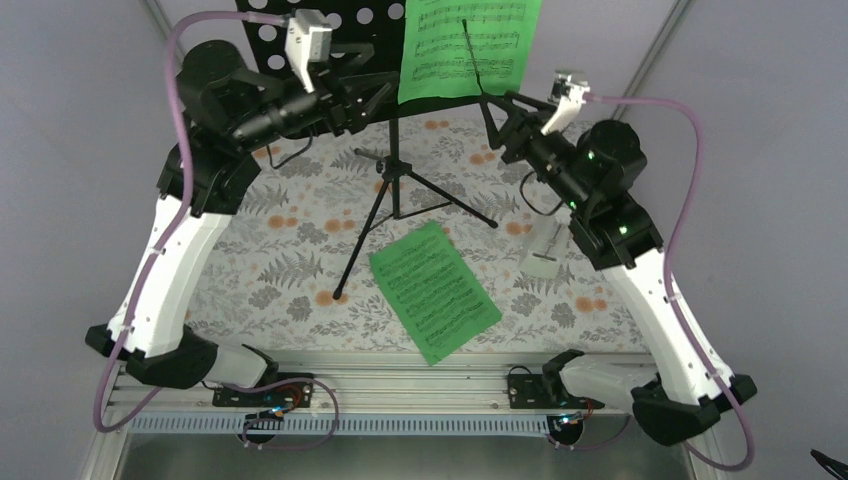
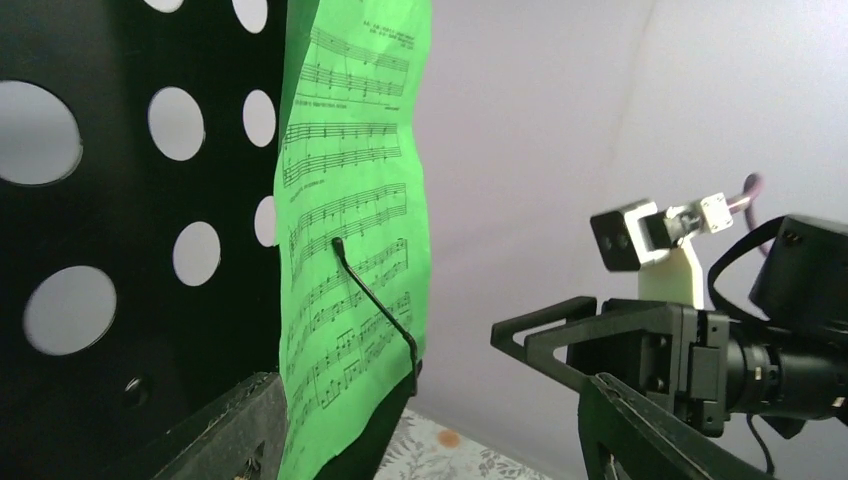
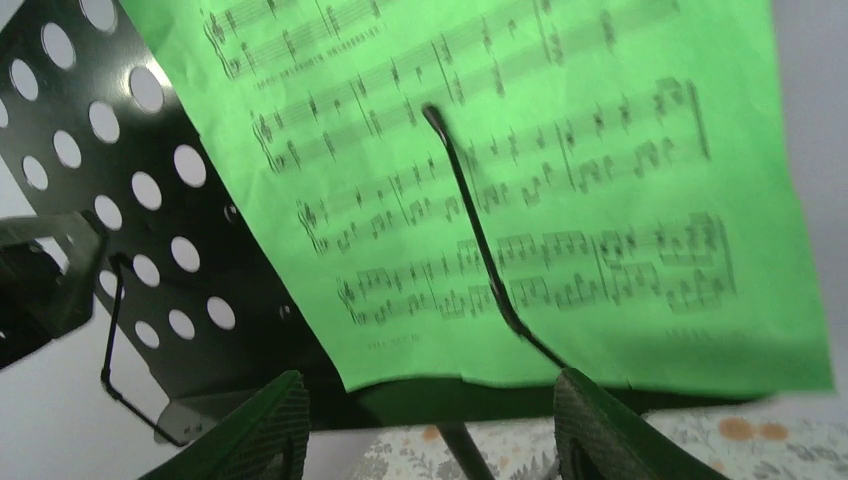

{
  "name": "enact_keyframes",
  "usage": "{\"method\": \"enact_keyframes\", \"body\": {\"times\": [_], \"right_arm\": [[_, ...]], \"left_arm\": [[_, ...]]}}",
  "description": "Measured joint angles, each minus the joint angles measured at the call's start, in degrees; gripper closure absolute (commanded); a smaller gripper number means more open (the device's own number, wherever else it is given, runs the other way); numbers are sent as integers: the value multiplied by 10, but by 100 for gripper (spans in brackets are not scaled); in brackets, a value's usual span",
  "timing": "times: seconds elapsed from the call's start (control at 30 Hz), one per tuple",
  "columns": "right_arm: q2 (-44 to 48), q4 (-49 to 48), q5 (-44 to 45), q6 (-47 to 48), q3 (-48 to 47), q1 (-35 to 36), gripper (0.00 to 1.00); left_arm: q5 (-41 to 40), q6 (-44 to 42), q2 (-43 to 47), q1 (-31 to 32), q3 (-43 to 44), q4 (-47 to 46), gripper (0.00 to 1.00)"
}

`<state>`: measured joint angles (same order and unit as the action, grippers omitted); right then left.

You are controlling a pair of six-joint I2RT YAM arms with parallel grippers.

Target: Pack up the instrument practice props

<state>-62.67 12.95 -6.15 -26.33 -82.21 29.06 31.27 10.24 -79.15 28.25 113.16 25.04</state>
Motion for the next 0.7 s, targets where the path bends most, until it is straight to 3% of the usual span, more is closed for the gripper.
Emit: {"method": "enact_keyframes", "body": {"times": [0.3, 0.7], "right_arm": [[-151, 65, -21, 43, -185, -24, 52], [-209, 77, -89, 54, -214, -51, 68]], "left_arm": [[-113, -32, -94, 41, 89, 64, 29], [-155, -53, -123, 44, 112, 98, 39]]}}
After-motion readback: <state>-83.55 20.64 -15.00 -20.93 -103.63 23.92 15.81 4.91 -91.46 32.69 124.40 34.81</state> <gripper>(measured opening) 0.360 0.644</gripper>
